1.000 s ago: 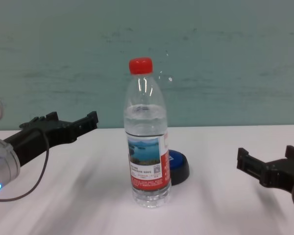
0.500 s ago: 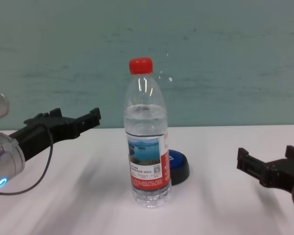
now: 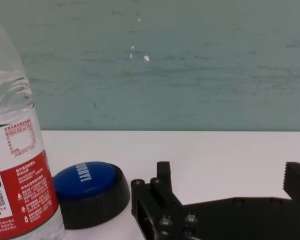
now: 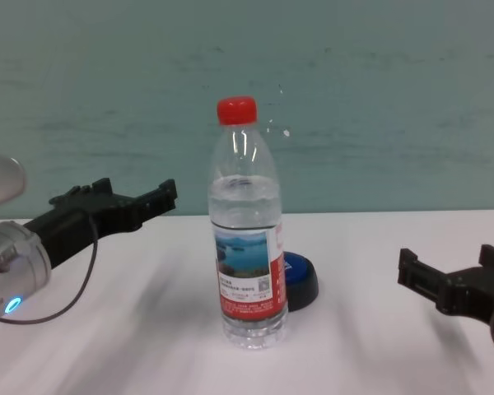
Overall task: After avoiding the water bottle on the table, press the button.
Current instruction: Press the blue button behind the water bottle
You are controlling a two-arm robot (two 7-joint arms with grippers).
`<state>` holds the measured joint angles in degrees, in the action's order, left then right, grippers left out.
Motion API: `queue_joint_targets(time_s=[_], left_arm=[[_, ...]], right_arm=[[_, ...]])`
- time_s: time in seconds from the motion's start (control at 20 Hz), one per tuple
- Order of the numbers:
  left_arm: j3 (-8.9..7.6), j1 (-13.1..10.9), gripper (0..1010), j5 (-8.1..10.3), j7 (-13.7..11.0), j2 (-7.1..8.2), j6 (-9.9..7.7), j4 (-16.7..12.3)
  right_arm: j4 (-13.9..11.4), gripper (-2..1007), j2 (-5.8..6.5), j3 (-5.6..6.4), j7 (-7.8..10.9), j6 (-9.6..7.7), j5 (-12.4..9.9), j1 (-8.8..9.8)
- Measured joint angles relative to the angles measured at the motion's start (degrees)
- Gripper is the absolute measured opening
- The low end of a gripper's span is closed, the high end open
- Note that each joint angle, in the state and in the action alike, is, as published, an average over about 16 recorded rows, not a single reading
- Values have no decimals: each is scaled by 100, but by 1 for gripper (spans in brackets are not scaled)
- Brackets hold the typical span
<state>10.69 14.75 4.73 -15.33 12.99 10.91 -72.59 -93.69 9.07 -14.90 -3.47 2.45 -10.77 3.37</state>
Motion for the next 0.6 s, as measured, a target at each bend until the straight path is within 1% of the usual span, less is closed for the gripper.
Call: queue_joint_targets(time_s=[0.3, 0.6], left_arm=[[63, 126, 1010, -47, -35, -26, 103, 158], [108, 240, 1010, -70, -55, -58, 164, 288]], right_arm=[[0, 1004, 0, 0, 0, 0, 0, 0], [0, 1004, 0, 0, 0, 0, 0, 0]])
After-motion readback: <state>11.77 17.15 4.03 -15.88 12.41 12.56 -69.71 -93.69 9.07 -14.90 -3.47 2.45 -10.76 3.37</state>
